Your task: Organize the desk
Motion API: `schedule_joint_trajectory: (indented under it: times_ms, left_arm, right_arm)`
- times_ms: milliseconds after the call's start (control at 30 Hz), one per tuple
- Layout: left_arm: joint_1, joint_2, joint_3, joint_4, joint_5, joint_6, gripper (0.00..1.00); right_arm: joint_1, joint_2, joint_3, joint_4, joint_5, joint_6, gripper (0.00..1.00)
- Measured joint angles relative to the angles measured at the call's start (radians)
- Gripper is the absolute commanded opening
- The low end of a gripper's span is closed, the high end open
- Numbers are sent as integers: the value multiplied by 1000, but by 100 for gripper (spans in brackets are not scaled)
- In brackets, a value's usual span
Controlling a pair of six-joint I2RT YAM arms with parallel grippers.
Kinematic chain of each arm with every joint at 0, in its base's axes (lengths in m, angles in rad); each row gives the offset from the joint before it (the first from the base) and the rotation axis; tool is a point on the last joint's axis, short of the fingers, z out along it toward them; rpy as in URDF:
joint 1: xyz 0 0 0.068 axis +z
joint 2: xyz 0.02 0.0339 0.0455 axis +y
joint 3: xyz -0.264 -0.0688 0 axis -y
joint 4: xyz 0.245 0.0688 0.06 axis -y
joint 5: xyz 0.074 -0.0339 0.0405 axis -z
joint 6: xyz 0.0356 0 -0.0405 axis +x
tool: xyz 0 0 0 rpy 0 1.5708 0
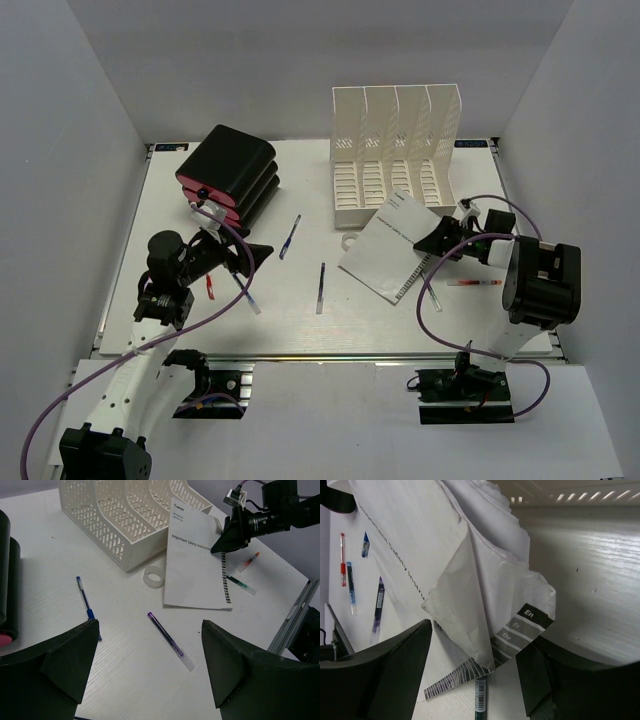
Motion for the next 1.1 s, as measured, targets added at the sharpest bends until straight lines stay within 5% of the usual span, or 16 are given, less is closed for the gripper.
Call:
schedule_joint_trajectory:
  times_ms: [200,800,967,1100]
  left_arm:
    - [0,0,0,0,0,1,93]
    - [0,0,0,0,0,7,94]
    - [0,-1,0,0,2,7,94]
    - [0,-1,0,5,11,7,94]
  right_arm:
    - [1,9,-60,123,-37,78,62]
    - [-4,9,-107,377,-221,188,0]
    - [-9,-14,-130,415,-275,223,0]
    - [-11,-117,-82,259,-313,125,0]
